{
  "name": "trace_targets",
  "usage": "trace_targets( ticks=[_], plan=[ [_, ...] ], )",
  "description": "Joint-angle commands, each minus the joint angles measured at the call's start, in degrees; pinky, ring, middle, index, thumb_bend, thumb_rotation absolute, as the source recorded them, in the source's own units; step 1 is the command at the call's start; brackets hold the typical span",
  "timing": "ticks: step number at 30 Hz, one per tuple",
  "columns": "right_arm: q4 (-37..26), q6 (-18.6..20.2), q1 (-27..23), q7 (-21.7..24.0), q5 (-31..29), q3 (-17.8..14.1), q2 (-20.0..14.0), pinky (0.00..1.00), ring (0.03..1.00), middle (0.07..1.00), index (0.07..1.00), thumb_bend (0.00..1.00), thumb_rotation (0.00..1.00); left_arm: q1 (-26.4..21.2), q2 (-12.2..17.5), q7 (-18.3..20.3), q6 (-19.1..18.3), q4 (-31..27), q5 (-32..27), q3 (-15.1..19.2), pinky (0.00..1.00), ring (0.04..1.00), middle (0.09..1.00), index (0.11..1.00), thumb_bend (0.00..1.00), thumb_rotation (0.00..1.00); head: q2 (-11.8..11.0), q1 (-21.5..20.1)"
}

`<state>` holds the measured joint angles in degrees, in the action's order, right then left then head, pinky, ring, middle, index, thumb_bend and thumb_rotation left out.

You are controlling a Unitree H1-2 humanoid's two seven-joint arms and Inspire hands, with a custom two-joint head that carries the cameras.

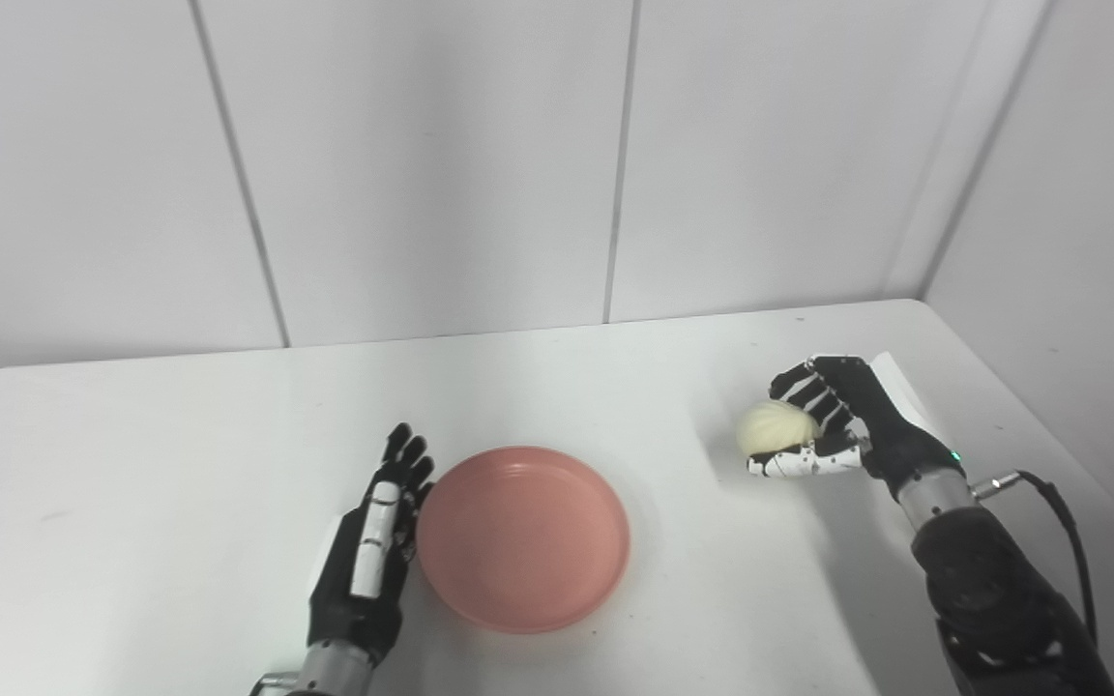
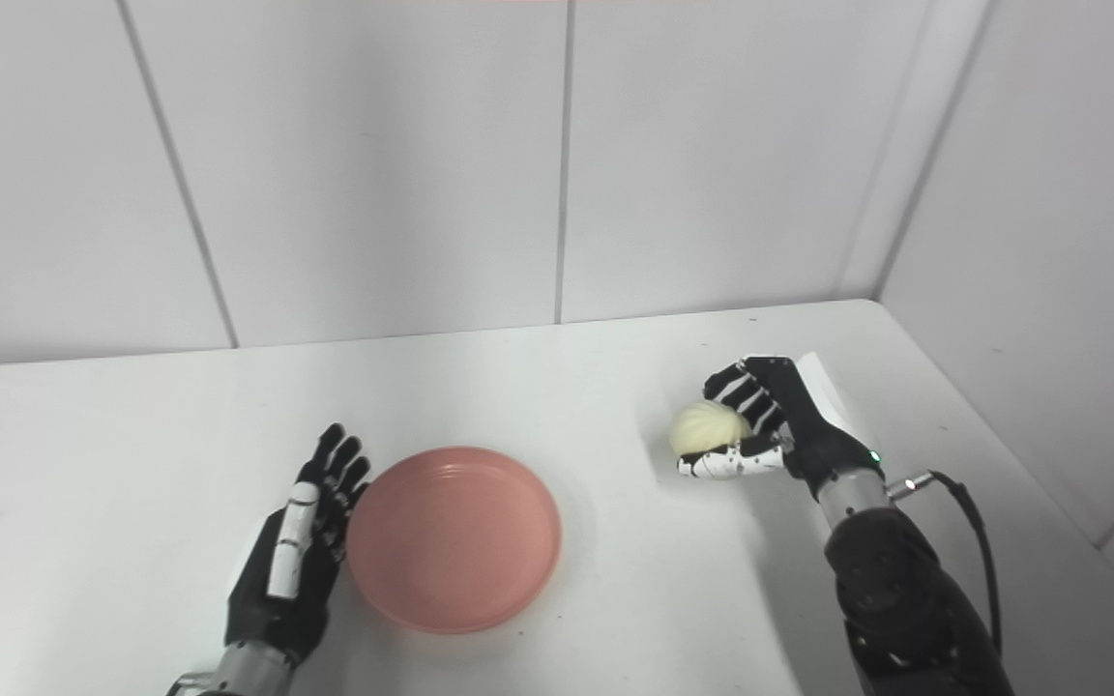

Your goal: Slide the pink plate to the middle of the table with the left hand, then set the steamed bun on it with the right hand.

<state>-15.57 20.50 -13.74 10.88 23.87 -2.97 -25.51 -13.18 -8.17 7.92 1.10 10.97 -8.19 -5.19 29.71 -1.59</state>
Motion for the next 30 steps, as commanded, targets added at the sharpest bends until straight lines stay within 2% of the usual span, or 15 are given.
trace_targets(
  ticks=[1, 4, 6, 8, 11, 15, 20, 24, 30],
  plan=[
    [-4.06, 0.5, -1.19, 0.73, 0.15, 1.28, 0.69, 0.32, 0.383, 0.463, 0.508, 0.52, 0.0, -0.41, -0.53, -0.57, 0.98, 1.41, 0.63, -0.05, 1.0, 1.0, 1.0, 1.0, 0.51, 0.93, -0.03, 0.48],
    [-6.18, 0.8, -1.41, 1.93, -0.12, 3.48, 1.84, 0.32, 0.382, 0.462, 0.508, 0.52, 0.0, -0.71, -0.56, -0.65, 1.07, 1.97, 0.8, 0.03, 1.0, 1.0, 1.0, 1.0, 0.52, 0.94, -0.12, 0.97],
    [-6.47, -1.25, -1.88, 2.65, -1.51, 4.82, 2.48, 0.31, 0.373, 0.457, 0.508, 0.52, 0.0, -0.8, -0.67, -1.44, 2.51, 2.5, 2.16, -0.04, 1.0, 1.0, 1.0, 1.0, 0.51, 0.94, -0.2, 1.23],
    [-7.77, -0.16, -2.79, 3.71, -0.42, 6.96, 3.25, 0.3, 0.367, 0.455, 0.509, 0.52, 0.0, -0.74, -0.79, -1.82, 3.35, 2.72, 2.64, -0.08, 1.0, 1.0, 1.0, 1.0, 0.51, 0.95, -0.27, 1.47],
    [-8.3, 0.7, -3.92, 4.27, 0.19, 8.96, 4.6, 0.29, 0.36, 0.453, 0.509, 0.52, 0.0, -0.49, -0.85, -1.75, 2.37, 2.12, 2.47, -0.16, 1.0, 1.0, 1.0, 0.999, 0.52, 0.96, -0.4, 1.52],
    [-5.88, -0.6, -5.29, 4.53, -0.14, 10.95, 6.25, 0.3, 0.367, 0.497, 0.532, 0.51, 0.0, -0.15, -0.79, -2.01, 1.64, 1.36, 2.69, -0.27, 1.0, 1.0, 1.0, 0.991, 0.54, 0.95, -0.57, 1.4],
    [-2.76, -1.27, -6.89, 4.45, 1.23, 13.89, 7.41, 0.29, 0.362, 0.482, 0.544, 0.51, 0.0, 0.16, -1.3, -1.95, 0.95, 0.33, 1.46, 0.22, 1.0, 1.0, 1.0, 0.996, 0.52, 0.94, -0.9, 1.11],
    [-0.16, -3.26, -7.92, 3.55, 2.78, 16.34, 8.05, 0.28, 0.365, 0.471, 0.548, 0.51, 0.0, 0.53, -1.46, -2.05, 1.51, -0.23, 1.76, 0.13, 1.0, 1.0, 1.0, 0.999, 0.5, 0.94, -1.21, 0.95],
    [4.23, -4.03, -9.43, 2.92, 5.49, 19.33, 9.73, 0.18, 0.331, 0.443, 0.543, 0.5, 0.0, 0.94, -1.25, -2.64, 1.87, -0.83, 3.11, -0.28, 1.0, 1.0, 1.0, 0.995, 0.5, 0.98, -1.49, 0.6]
  ],
)
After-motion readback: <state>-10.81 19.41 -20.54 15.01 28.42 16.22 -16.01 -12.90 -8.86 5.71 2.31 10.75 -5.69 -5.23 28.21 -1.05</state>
